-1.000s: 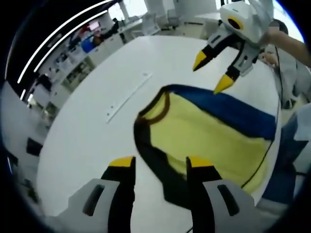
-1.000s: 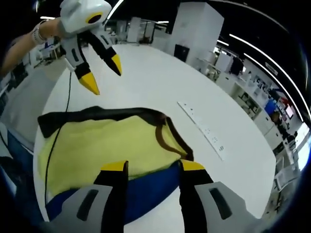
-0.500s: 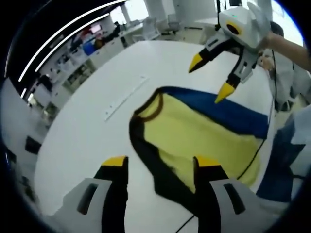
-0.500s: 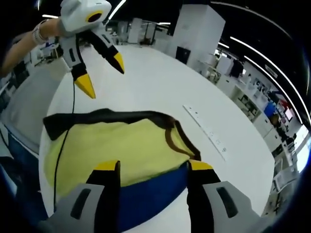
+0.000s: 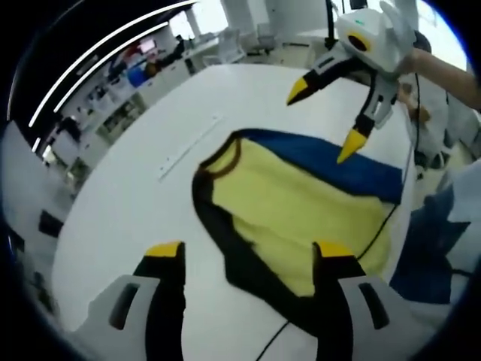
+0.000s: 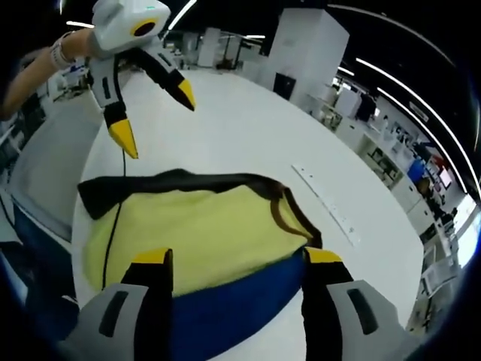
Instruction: Fold the garment on the visible template until the final outline fits inside the template.
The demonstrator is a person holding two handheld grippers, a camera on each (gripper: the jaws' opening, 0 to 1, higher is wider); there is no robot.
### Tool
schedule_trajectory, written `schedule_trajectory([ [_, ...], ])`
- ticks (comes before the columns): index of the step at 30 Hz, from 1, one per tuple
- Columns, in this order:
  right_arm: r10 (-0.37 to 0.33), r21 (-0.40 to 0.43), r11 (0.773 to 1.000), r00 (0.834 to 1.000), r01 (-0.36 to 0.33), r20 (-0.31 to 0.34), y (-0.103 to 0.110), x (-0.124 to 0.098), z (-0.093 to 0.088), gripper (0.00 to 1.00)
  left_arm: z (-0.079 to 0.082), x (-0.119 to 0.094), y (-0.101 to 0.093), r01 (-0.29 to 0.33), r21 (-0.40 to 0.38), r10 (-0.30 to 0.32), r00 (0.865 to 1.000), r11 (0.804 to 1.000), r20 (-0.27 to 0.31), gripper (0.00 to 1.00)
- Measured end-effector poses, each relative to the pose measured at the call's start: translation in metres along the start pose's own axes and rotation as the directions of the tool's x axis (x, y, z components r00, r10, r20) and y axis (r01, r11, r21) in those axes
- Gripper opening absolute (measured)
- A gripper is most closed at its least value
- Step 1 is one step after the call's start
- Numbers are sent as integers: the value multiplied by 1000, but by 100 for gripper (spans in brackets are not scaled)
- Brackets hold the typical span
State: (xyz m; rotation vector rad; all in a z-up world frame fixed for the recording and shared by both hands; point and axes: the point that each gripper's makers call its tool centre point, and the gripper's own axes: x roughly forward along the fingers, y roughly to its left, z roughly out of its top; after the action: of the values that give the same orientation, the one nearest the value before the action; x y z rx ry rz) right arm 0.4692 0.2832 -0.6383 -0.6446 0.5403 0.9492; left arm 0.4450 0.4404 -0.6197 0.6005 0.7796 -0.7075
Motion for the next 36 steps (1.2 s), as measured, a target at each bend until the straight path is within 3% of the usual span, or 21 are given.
schedule_trajectory([
  [14, -17, 16, 1000, 1000, 17, 3, 14, -14, 4, 83, -4, -16, -14, 24, 10, -24, 999, 1000, 28, 82],
  [23, -37, 39, 999, 999, 36, 11, 20, -24, 5, 94, -8, -21, -20, 24, 22, -25, 999, 999, 44, 99],
  [29, -42, 59, 997, 999, 41, 11, 25, -31, 3, 100, -10, -24, -25, 33, 1, -33, 997, 999, 71, 99],
  [36, -56, 86, 995, 998, 55, 12, 29, -39, 0, 100, -14, -27, -28, 32, -7, -31, 996, 999, 81, 99],
])
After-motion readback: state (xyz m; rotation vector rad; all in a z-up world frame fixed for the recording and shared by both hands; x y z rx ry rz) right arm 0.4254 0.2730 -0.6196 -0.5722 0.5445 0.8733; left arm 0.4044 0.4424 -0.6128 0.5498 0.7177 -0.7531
